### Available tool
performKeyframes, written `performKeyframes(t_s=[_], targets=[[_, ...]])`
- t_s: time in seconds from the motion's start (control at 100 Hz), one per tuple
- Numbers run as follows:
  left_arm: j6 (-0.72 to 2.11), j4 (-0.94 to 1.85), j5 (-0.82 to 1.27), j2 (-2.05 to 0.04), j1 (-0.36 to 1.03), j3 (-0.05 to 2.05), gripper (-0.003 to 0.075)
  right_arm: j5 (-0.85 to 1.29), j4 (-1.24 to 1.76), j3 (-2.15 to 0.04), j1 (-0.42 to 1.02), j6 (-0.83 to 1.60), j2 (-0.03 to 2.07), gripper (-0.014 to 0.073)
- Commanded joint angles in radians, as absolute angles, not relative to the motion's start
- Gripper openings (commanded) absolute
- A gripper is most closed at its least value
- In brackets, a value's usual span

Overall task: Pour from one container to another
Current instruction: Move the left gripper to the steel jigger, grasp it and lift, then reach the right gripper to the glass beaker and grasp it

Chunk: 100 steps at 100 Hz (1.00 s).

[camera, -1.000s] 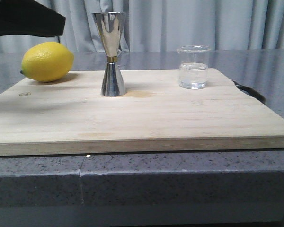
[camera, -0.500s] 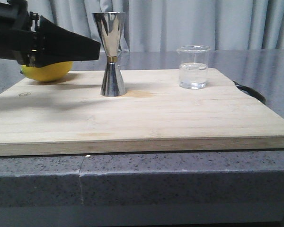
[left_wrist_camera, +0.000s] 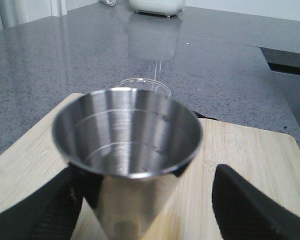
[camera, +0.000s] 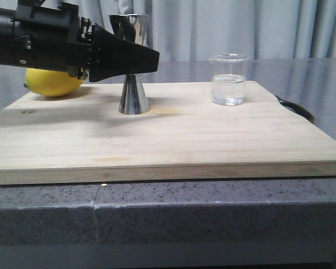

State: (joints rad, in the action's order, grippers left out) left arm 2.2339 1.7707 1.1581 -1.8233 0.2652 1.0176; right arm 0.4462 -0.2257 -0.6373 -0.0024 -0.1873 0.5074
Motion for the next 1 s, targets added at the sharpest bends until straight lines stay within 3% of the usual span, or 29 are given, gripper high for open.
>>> performKeyframes(t_s=[0.0,0.13,0.31,0.46,0.99], targets=[[2.236,1.864,1.244,-1.794,0.274,1.060,0.0491,0.366,-0.246,-0.674,-0.004,-0.182,0.518,0.0619],[2.225,1.864,1.257,-1.794,0.274,1.070,0.0474,0.366,-0.246,-0.674,-0.004,-0.182,0.518,0.0619],[2.225,1.864,1.257,-1.794,0.274,1.078,0.0309,0.366,-0.246,-0.674,-0.004,-0.182,0.518,0.0619],[2.225,1.864,1.257,-1.792,0.274,1.078,0.0223,0.366,-0.246,-0.674,-0.004,-0.182,0.518,0.0619],[2.164,1.864,1.257,-1.744,0.274,1.141,0.0211,0.363,-0.225,-0.674,0.000,-0.182,0.518,0.0619]])
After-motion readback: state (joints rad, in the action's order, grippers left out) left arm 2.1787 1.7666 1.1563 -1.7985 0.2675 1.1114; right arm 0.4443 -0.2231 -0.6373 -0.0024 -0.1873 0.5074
